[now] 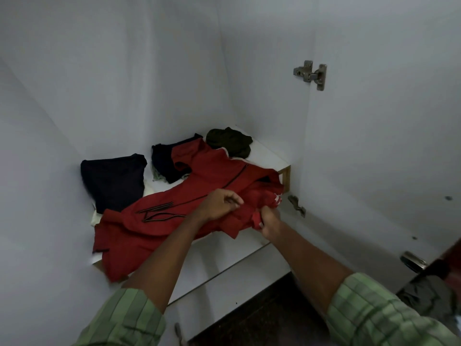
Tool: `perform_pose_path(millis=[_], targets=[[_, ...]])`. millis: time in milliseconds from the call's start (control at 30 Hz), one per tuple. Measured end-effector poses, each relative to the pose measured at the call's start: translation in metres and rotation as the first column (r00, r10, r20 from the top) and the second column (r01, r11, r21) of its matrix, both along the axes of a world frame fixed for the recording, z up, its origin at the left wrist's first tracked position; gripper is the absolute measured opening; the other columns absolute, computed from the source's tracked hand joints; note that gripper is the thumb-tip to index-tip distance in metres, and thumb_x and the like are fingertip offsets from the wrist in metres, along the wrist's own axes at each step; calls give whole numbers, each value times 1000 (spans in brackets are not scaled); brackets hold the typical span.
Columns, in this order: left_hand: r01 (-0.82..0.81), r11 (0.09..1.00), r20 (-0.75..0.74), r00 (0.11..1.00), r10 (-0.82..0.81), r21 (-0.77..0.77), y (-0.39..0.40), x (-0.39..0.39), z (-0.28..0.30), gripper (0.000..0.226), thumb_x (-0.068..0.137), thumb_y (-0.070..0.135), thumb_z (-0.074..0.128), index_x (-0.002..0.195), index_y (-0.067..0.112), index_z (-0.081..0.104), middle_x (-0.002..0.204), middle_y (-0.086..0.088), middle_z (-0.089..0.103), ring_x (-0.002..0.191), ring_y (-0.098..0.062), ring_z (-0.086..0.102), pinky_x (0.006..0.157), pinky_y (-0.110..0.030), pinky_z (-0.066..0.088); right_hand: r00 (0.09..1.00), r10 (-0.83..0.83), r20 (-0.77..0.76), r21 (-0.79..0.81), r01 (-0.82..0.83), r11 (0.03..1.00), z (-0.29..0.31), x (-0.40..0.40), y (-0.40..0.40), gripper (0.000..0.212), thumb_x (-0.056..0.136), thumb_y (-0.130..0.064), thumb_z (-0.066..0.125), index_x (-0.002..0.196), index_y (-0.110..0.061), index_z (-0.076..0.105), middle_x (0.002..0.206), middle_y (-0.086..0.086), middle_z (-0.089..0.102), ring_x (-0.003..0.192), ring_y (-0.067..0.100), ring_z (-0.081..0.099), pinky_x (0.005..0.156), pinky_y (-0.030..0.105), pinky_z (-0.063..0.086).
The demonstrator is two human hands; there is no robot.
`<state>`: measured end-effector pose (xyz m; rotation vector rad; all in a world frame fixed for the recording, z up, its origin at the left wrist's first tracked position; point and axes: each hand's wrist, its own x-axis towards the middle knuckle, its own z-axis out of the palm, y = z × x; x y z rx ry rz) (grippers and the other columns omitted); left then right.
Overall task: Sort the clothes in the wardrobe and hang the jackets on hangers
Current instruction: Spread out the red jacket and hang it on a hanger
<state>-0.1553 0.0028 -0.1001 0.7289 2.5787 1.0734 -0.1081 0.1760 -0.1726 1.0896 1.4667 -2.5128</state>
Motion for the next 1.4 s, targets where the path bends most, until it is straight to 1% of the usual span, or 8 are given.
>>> perform_pose_path(millis=[200,400,667,833,933,1000,1167,1400], targets=[[-201,979,-232,954,187,-37,17,-22,-17,32,87,-1,61,106,18,77,112,3,72,100,-10,67,89,-13,46,995,96,-29,88,-93,992,5,-5,28,23,104,-8,44,111,-7,66,81,6,65,59,17,61,47,27,49],[-144,978,-284,954,97,-149,38,-97,-25,43,89,2,54,128,15,67,129,-6,67,118,-23,62,106,-38,48,987,163,-5,138,-161,977,-6,-33,57,29,101,-3,47,123,-10,65,105,14,71,84,25,69,55,30,57],[-42,951,-315,947,-60,-306,61,-196,-52,64,101,32,58,156,7,36,157,-18,41,143,-33,41,122,-45,28,989,148,14,179,-148,973,-19,-77,77,17,107,-15,50,110,-16,66,90,6,67,75,19,64,54,25,57],[34,816,-259,940,-222,-577,66,-242,-67,72,102,23,54,162,13,17,166,-13,24,152,-29,25,124,-48,21,995,99,32,210,-103,972,-38,-98,86,39,104,-44,50,118,-13,69,97,16,74,80,29,70,72,45,63],[43,720,-237,929,-283,-692,65,-244,-72,66,97,29,58,156,13,34,156,-15,39,144,-32,36,118,-51,27,998,65,10,185,-66,980,-45,-104,97,47,100,-55,50,122,-18,69,108,13,75,96,30,73,89,50,61],[-34,712,-342,892,-295,-702,65,-236,-66,55,87,43,54,135,14,54,130,-11,61,121,-31,56,104,-41,33,999,44,-26,161,-40,986,-44,-107,104,38,93,-36,58,116,-9,72,114,19,73,100,33,71,95,48,58],[-201,609,-475,816,-328,-767,54,-191,-52,49,91,56,50,110,14,68,106,-8,70,103,-28,63,105,-36,37,988,111,-103,186,-90,978,-20,-101,103,31,83,-39,78,105,-17,75,105,8,77,96,26,73,87,37,59],[-241,775,-362,932,17,-584,25,-107,-49,62,101,65,34,100,14,68,112,-10,69,105,-33,62,88,-42,48,981,192,33,530,-180,829,-11,-75,110,20,87,-35,73,92,-16,70,97,9,75,83,23,69,74,32,55]])
